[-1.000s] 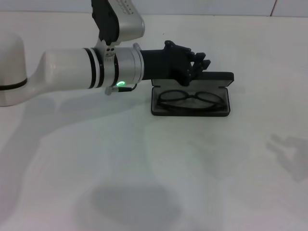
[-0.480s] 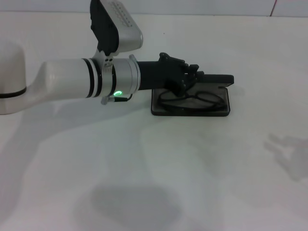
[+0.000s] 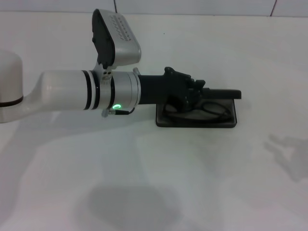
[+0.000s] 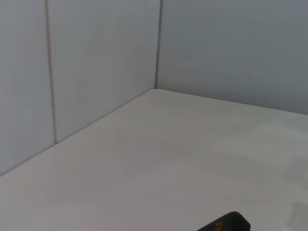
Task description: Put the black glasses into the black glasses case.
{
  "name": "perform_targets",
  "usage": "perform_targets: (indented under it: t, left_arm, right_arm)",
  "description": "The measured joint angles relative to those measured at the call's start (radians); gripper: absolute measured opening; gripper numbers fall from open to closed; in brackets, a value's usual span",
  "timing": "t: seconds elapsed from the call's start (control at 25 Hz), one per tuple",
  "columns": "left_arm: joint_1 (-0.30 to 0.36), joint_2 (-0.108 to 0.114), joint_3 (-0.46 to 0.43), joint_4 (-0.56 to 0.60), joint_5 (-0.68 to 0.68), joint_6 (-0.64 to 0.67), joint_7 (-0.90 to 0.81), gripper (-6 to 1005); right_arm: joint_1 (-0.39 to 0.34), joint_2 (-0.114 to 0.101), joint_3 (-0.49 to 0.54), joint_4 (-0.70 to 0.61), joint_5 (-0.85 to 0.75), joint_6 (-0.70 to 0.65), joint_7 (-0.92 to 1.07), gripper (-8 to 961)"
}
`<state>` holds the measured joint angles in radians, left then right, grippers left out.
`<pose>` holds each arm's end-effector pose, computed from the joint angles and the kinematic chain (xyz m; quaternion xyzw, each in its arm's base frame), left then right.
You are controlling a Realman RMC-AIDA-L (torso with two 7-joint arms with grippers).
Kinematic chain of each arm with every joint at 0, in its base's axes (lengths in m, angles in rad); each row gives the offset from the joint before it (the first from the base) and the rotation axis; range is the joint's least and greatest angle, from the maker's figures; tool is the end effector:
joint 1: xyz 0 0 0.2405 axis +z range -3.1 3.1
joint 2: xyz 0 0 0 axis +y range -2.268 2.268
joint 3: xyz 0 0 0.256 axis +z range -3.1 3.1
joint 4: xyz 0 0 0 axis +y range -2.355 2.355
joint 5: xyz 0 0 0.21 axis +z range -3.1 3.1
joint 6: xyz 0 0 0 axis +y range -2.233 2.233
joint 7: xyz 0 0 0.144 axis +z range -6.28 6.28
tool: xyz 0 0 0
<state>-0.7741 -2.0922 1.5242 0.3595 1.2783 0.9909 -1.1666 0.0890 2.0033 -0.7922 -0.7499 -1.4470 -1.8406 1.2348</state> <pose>-0.1826 0.3734 -0.1101 -0.9639 -0.1260 -0.1897 0.1377 0.3148 0.2178 0.0790 -0.8643 0.1855 0.4059 0.2322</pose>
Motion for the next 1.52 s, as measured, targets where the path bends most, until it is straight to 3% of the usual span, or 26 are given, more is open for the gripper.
perform_targets:
  t: [0.64, 0.88, 1.0, 1.12, 1.28, 1.44, 1.52]
  left_arm:
    - [0.018, 0.0, 0.088, -0.005, 0.002, 0.018, -0.014, 288]
    - [0.1, 0.002, 0.091, 0.151, 0.002, 0.133, -0.02, 305]
    - [0.181, 0.021, 0.058, 0.306, 0.002, 0.279, -0.077, 313]
    - [0.265, 0.044, -0.038, 0.436, -0.002, 0.493, -0.079, 321]
    - [0.306, 0.055, -0.183, 0.45, 0.006, 0.679, -0.079, 332]
    - [0.314, 0.093, -0.255, 0.426, 0.051, 0.764, -0.145, 343]
    - [0.314, 0.11, -0.263, 0.407, 0.063, 0.782, -0.156, 421]
  right_arm:
    - [0.006, 0.0, -0.002, 0.002, 0.001, 0.002, -0.01, 272]
    - [0.003, 0.0, 0.002, 0.003, -0.005, 0.002, -0.012, 279]
    - [0.009, -0.003, 0.002, 0.0, -0.025, -0.001, -0.011, 283]
    - [0.039, -0.004, -0.011, -0.005, -0.054, -0.024, -0.012, 286]
    - [0.097, -0.001, -0.054, -0.002, -0.084, -0.057, -0.015, 291]
    - [0.166, 0.005, -0.131, 0.001, -0.074, -0.053, -0.012, 456]
    - [0.201, 0.007, -0.151, -0.001, -0.071, -0.053, -0.007, 539]
